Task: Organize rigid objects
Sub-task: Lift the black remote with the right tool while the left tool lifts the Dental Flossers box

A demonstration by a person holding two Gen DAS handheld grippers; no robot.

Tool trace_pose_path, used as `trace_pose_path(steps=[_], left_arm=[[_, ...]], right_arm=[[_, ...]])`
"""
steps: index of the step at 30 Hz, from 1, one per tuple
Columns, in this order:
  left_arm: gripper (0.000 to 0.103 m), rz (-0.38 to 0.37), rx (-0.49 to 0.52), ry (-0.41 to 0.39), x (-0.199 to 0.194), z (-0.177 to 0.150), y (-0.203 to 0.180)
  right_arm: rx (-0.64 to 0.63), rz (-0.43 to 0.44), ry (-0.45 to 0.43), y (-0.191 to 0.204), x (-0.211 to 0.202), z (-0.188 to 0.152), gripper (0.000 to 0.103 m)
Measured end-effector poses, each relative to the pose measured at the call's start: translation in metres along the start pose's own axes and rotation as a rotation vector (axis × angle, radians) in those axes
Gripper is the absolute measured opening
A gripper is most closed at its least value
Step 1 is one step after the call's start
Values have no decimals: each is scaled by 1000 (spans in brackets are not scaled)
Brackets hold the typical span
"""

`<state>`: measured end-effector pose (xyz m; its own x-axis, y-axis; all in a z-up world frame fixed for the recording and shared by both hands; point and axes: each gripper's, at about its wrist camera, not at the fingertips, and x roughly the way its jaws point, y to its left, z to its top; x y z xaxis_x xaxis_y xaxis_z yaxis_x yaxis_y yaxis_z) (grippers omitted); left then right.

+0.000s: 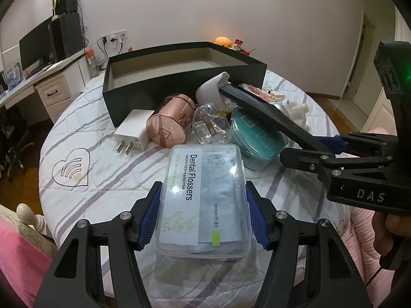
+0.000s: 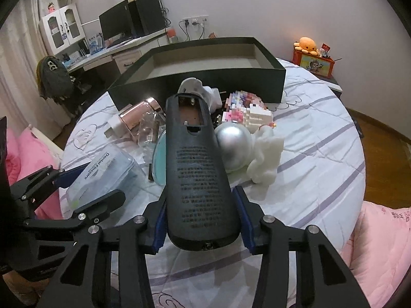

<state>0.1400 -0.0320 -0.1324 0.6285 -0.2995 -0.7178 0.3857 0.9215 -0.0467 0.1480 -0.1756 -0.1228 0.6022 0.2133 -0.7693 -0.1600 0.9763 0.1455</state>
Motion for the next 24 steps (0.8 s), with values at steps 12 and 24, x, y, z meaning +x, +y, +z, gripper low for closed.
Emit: trace_pose_path(steps=[12,24], left_arm=[[63,32,39,22,6,-1,-6],[63,23,-6,-9,-5,4,1]], right_arm=[[20,70,91,-2,22,7,50],[-8,70,26,7,1,6,46]])
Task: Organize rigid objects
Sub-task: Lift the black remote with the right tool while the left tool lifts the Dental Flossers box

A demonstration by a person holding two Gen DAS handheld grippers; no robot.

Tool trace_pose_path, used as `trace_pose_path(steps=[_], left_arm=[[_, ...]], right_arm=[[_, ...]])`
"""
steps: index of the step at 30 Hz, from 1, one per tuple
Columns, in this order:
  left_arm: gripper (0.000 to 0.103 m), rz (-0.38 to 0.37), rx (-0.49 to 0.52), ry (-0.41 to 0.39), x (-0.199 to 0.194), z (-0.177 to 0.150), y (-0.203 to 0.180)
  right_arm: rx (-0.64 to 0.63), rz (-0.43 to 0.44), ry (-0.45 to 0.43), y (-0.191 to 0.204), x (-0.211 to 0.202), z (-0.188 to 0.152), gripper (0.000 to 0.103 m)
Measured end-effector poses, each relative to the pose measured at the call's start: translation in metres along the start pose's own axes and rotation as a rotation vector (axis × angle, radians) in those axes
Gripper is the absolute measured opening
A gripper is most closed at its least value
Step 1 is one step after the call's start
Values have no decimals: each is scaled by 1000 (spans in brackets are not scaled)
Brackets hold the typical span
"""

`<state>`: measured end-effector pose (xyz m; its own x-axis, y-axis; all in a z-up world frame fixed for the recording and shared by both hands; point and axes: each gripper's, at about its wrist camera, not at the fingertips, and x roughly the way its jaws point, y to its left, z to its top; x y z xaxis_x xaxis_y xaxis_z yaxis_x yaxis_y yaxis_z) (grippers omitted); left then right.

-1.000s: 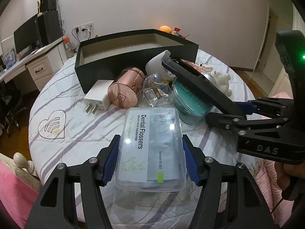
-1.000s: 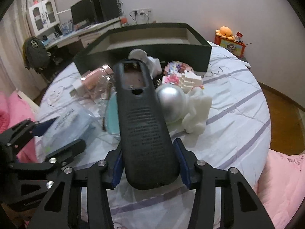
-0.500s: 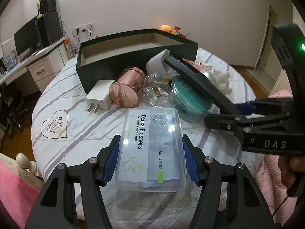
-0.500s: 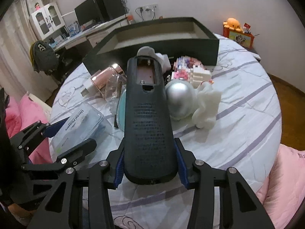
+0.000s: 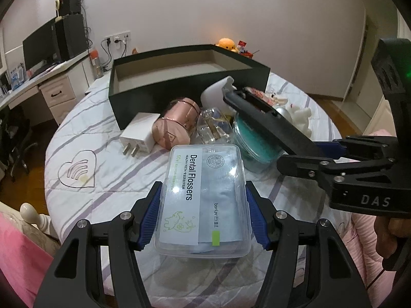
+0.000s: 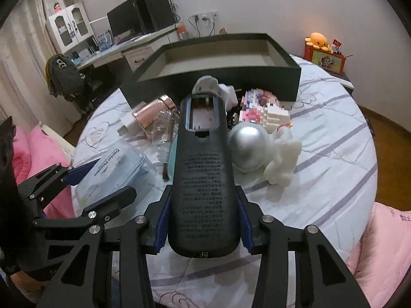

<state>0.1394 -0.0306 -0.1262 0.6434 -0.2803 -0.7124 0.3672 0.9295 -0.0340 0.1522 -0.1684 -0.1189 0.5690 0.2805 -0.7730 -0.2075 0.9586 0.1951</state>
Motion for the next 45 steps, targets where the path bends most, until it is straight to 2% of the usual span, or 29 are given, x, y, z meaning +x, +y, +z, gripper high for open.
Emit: trace_pose_path(steps=[12,45], left_arm=[[63,-7,-15,-51,-20,10,0],[63,17,-49,-89,-28,33,14]], right_arm=[[6,44,-64,7,-27,3,46],[8,92,-128,13,-38,22,45]])
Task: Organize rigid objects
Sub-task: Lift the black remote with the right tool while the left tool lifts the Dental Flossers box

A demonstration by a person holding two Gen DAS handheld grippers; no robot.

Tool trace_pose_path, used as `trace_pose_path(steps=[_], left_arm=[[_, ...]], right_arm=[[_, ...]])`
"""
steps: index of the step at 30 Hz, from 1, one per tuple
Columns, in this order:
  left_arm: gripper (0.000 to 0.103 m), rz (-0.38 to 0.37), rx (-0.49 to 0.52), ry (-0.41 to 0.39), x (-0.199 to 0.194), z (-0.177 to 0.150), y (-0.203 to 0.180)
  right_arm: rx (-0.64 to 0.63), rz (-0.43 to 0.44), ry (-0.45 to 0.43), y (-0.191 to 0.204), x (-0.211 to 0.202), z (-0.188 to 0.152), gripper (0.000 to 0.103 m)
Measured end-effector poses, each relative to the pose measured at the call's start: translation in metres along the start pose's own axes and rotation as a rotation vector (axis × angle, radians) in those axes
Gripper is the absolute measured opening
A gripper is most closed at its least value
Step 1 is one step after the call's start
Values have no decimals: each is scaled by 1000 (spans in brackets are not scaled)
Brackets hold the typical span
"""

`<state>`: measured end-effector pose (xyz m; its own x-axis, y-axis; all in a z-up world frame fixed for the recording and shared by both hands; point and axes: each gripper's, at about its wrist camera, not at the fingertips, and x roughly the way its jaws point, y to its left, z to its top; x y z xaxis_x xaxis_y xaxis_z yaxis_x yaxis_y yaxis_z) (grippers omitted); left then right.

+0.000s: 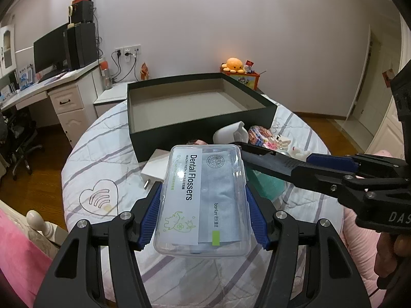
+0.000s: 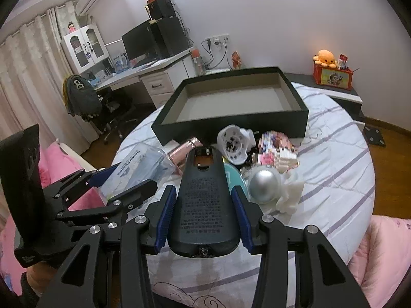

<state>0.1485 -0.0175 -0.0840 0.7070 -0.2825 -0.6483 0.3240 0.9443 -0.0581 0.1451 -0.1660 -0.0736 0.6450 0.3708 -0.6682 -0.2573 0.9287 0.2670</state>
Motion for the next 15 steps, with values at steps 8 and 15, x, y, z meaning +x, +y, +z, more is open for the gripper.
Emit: trace_pose_path(steps=[8,15], left_arm=[[63,-3,7,-16,-2,7,-1],[63,9,-1,7,6,-1,1]], right_arm=[[-18,-19,-33,2,-11,14,1],[14,5,80,-9,23,-5,22]])
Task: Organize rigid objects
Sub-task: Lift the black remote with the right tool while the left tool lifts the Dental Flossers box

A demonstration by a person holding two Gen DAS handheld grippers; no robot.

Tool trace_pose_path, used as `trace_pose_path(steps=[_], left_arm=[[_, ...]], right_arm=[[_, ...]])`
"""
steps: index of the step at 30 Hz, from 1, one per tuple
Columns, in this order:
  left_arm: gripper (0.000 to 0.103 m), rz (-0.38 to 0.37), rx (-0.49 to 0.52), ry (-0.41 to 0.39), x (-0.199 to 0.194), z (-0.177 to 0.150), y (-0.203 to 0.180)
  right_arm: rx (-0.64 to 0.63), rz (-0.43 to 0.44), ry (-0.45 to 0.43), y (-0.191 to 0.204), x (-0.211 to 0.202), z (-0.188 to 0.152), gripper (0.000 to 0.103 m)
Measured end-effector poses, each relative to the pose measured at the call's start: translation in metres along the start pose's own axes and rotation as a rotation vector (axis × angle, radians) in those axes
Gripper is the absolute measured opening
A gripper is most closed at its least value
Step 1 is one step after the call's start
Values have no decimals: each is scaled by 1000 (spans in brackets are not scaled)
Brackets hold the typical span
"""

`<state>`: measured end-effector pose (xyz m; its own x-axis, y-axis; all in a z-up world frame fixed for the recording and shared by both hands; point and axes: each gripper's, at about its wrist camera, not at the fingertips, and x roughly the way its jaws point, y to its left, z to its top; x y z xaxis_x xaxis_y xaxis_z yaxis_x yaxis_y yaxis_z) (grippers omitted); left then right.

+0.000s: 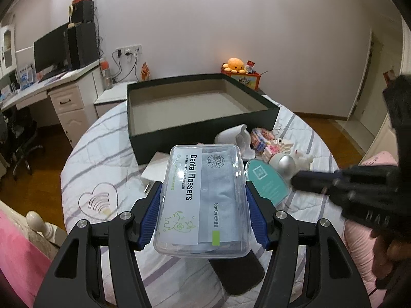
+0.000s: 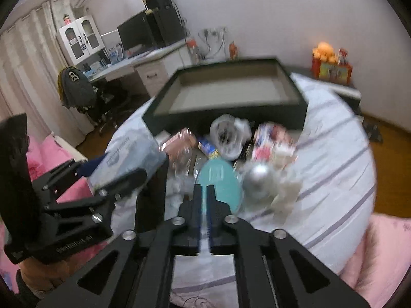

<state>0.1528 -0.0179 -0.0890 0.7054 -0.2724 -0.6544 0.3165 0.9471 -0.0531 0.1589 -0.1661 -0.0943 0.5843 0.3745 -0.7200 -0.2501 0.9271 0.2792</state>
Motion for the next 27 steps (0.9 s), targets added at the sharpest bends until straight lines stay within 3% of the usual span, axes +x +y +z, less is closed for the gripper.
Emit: trace_pose_path(steps=[1,4,14,17,18,19,27], left_arm=[[63,10,5,-2,-2,-1,0],[63,34,5,-8,-7,-5,6],[63,135,-90,-16,-20,-21,53],[63,155,-118,-12,-20,-26,62],[63,156,-124,-10,-20,-28,64],[63,155,-130,-8,-20,-29,66],[63,150,-147,-16,-23,-30,70]], right_arm=[[8,21,6,1,2,-3,43],[-9,69,27,16,10,-12,69],[-108,49,87,68,44,-27,70],[-110,5,109,73,68,-27,59],[-100,-4,115,71,74,-26,47],[-90,-18,114,70,79,-25,42],[-90,3,58,72,67,-17,41]])
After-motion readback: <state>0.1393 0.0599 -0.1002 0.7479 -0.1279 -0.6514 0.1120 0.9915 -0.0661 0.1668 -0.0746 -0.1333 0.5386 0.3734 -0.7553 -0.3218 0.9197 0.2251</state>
